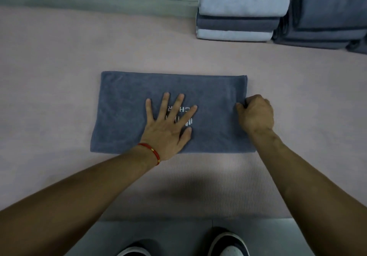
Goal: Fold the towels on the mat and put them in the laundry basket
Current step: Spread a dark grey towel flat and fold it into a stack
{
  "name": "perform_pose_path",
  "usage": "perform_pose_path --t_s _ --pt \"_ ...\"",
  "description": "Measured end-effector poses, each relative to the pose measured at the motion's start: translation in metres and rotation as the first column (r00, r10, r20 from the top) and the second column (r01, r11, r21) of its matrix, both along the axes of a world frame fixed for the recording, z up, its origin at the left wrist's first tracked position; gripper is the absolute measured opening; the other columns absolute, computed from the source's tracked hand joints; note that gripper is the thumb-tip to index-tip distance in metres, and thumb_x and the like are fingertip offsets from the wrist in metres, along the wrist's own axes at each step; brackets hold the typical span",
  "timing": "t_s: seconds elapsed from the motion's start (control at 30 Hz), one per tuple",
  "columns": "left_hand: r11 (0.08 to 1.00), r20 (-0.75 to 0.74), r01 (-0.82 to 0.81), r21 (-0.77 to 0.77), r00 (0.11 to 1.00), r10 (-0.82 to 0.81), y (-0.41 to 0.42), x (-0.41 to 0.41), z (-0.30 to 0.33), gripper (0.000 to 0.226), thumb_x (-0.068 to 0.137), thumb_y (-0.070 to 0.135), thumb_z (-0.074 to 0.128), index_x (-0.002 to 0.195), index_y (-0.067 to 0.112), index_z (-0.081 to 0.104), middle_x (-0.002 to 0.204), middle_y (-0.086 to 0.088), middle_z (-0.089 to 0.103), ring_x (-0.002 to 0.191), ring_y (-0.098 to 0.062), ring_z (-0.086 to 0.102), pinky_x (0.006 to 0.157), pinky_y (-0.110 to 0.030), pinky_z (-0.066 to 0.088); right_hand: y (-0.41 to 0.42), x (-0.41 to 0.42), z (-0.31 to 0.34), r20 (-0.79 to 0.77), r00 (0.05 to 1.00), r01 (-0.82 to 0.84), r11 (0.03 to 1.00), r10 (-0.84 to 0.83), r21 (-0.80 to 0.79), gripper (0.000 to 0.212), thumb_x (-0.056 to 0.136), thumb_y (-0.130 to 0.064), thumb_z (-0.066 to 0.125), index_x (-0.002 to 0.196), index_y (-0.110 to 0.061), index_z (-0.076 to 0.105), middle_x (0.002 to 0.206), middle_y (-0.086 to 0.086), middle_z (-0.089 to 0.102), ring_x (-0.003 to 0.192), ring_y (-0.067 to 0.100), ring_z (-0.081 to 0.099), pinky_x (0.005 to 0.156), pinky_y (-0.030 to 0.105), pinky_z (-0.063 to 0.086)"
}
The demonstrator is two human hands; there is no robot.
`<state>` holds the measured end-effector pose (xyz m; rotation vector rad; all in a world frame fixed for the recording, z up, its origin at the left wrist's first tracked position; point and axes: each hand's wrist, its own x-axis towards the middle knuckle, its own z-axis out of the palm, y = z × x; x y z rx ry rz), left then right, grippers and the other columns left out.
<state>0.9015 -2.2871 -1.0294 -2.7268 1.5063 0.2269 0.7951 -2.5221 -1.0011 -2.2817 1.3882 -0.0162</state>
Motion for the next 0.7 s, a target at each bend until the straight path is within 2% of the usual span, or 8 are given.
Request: perform_pose_path --t_s 0.07,0.17,0.27,0.33,0.43,0.53,0.6,0.7 --pt "1.000 -0.024 0.014 0.025 1.000 -0.014 0.000 0.000 0.002 0.063 0.099 0.061 0.008 0.157 0.041 -0.008 0.168 -0.001 -0.013 0.152 -0.035 -0.016 0.111 -0.074 -0.003 -0.009 0.004 0.007 0.013 0.999 0.032 0.991 -0.034 0.129 0.026 0.092 -0.033 0.065 0.097 -0.008 0.060 0.094 0.012 0.066 0.089 0.033 0.066 0.060 0.027 0.044" --pt "0.997 -0.101 0.018 0.071 0.995 -0.011 -0.002 0.004 0.010 0.063 0.098 0.062 0.005 0.155 0.045 -0.013 0.166 0.002 -0.020 0.151 -0.033 -0.022 0.111 -0.074 -0.007 -0.017 0.007 0.032 0.030 0.995 0.078 0.935 -0.094 0.345 0.041 0.091 -0.033 0.073 0.114 0.000 0.065 0.104 0.009 0.068 0.088 0.025 0.065 0.075 0.035 0.056" --pt "0.995 -0.240 -0.013 0.094 0.970 0.036 -0.004 0.007 0.026 0.066 0.100 0.057 0.029 0.156 0.047 -0.004 0.166 0.006 -0.017 0.152 -0.030 -0.020 0.114 -0.070 -0.008 -0.015 0.006 0.071 0.042 0.982 0.118 0.775 -0.183 0.621 0.037 0.093 -0.029 0.074 0.117 -0.002 0.064 0.109 0.007 0.067 0.089 0.020 0.063 0.073 0.038 0.057" --pt "0.993 -0.435 -0.112 -0.048 0.897 0.080 -0.010 0.005 0.050 0.068 0.100 0.045 0.047 0.158 0.039 0.013 0.168 0.004 0.003 0.154 -0.028 0.001 0.122 -0.058 0.005 -0.010 0.007 0.096 0.051 0.993 0.048 0.767 -0.104 0.640 0.026 0.095 -0.023 0.070 0.115 -0.008 0.066 0.109 0.006 0.068 0.090 0.018 0.062 0.067 0.036 0.056" --pt "0.815 -0.808 -0.505 -0.284 0.583 0.079 -0.024 -0.001 0.088 0.051 0.099 0.030 0.058 0.148 0.024 0.046 0.147 0.005 0.049 0.132 -0.014 0.049 0.115 -0.032 0.037 0.016 0.023 0.124 0.142 0.988 -0.133 0.811 0.062 0.570 0.022 0.094 -0.022 0.072 0.112 -0.013 0.064 0.105 0.010 0.068 0.086 0.021 0.065 0.056 0.032 0.058" --pt "0.552 -0.991 -0.828 -0.096 0.129 0.021 -0.024 0.001 0.118 0.037 0.099 0.034 0.058 0.133 0.018 0.061 0.123 -0.002 0.069 0.106 -0.016 0.066 0.094 -0.038 0.057 0.063 0.051 0.132 0.272 0.954 -0.258 0.797 0.123 0.547 0.026 0.088 -0.018 0.079 0.107 -0.011 0.064 0.097 0.015 0.070 0.081 0.029 0.072 0.058 0.038 0.062" --pt "0.407 -0.988 -0.909 0.083 -0.128 -0.084 -0.009 0.014 0.126 0.037 0.100 0.039 0.055 0.120 0.012 0.069 0.099 -0.007 0.073 0.083 -0.020 0.069 0.069 -0.036 0.060 0.098 0.070 0.130 0.356 0.925 -0.321 0.769 0.131 0.553 0.026 0.086 -0.014 0.081 0.106 -0.010 0.065 0.096 0.015 0.072 0.079 0.029 0.075 0.060 0.043 0.063" --pt "0.312 -0.967 -0.945 0.100 -0.167 -0.194 0.028 0.037 0.128 0.028 0.099 0.033 0.058 0.108 0.010 0.070 0.085 -0.007 0.072 0.074 -0.020 0.068 0.070 -0.034 0.056 0.146 0.090 0.128 0.438 0.873 -0.452 0.691 0.214 0.564 0.015 0.095 -0.008 0.067 0.110 -0.007 0.068 0.097 0.014 0.073 0.079 0.026 0.075 0.071 0.043 0.064"
